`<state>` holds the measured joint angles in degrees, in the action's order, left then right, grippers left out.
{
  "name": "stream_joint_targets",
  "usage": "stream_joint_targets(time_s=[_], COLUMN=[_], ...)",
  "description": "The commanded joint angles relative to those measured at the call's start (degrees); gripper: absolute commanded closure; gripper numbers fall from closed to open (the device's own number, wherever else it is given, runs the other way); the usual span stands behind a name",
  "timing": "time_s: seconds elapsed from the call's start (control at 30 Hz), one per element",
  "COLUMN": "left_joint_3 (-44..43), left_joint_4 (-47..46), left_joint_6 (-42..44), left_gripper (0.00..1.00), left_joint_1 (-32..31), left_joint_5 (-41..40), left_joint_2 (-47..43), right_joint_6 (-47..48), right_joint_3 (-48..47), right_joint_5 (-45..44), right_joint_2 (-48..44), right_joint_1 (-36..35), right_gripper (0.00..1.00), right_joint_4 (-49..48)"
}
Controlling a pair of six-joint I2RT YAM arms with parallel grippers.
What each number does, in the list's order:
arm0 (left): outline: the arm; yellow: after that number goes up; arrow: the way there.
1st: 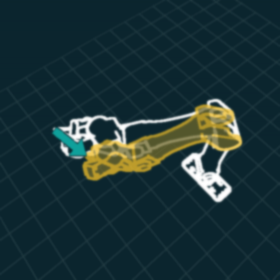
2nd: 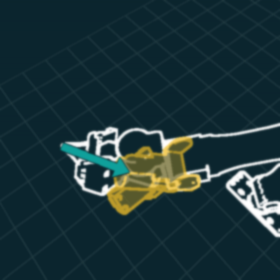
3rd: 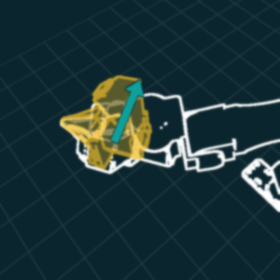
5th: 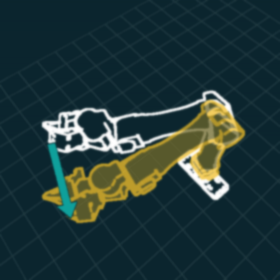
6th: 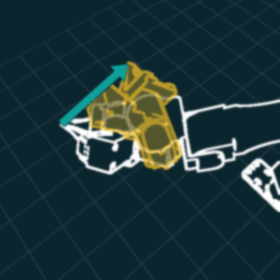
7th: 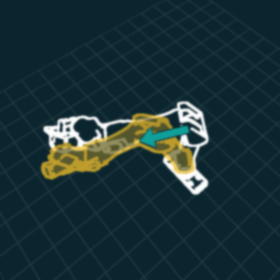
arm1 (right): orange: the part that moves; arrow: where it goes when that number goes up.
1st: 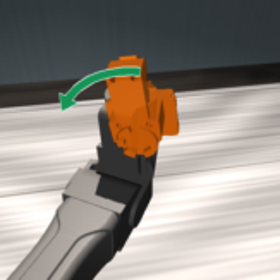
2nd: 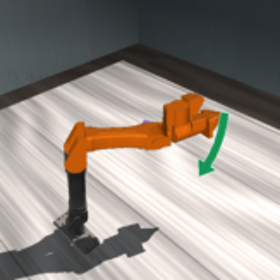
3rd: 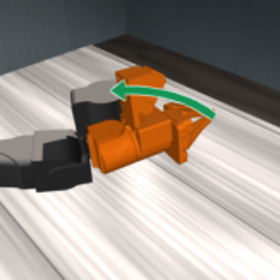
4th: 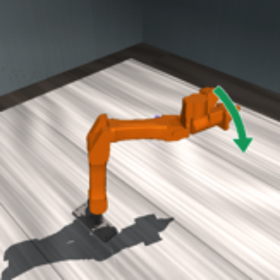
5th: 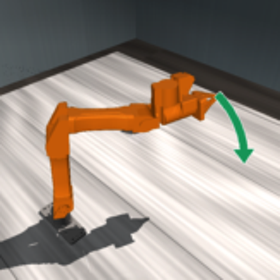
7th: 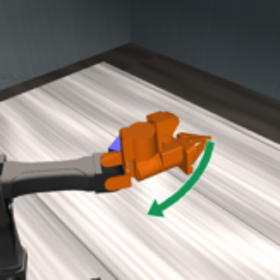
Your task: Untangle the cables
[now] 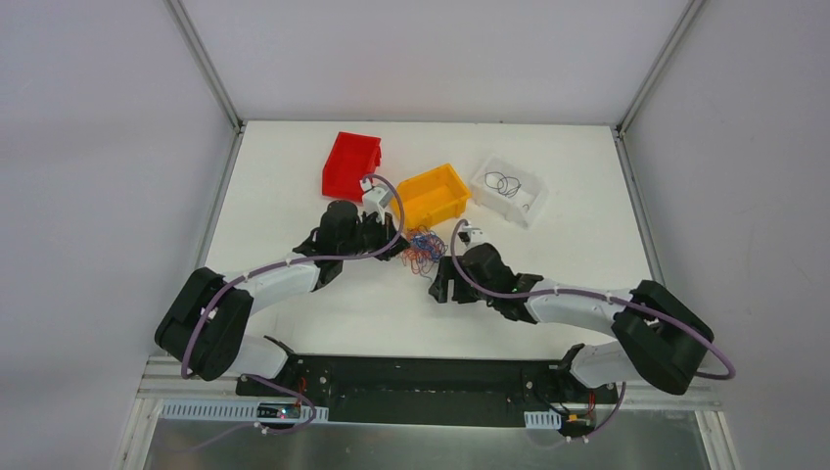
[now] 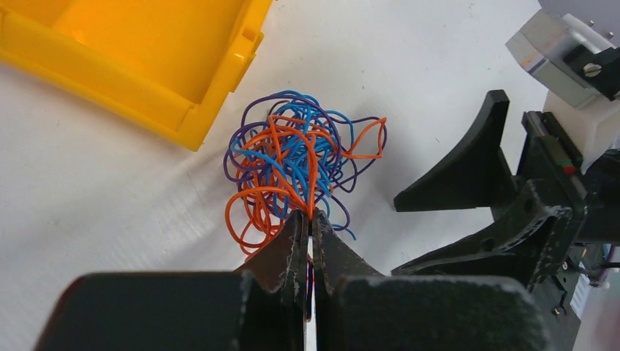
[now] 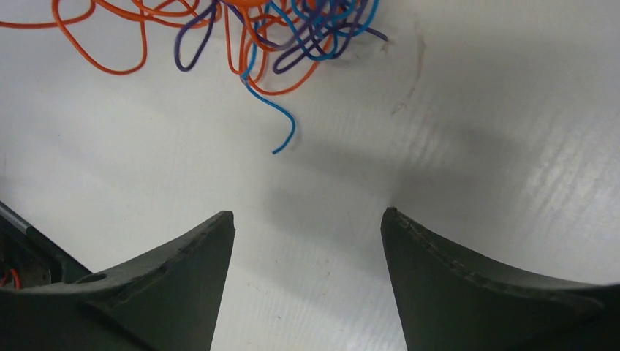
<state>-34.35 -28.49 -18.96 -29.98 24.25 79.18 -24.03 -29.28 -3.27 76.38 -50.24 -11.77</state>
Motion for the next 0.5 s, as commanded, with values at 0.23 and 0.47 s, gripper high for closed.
stream_joint_targets(time_s=[0.23, 0.47], left_joint_3=[0.2, 0.3], left_joint_4=[-2.0, -1.7], left_joint_6=[-0.9, -0.7], left_gripper=[1.00, 1.00], left_joint_1=[0.0, 0.0], left_joint_5=[3.3, 2.6], left_joint_2=[-1.3, -2.0], right_joint_6=[1.9, 2.4], right_joint_3=[-10.4, -13.1], right_joint_5=[-7.4, -6.6], right_joint_2=[10.7, 15.8], right_joint_1=[-2.1, -2.7], right_gripper=[0.27, 0.39], right_joint_4=[-6.3, -4.9])
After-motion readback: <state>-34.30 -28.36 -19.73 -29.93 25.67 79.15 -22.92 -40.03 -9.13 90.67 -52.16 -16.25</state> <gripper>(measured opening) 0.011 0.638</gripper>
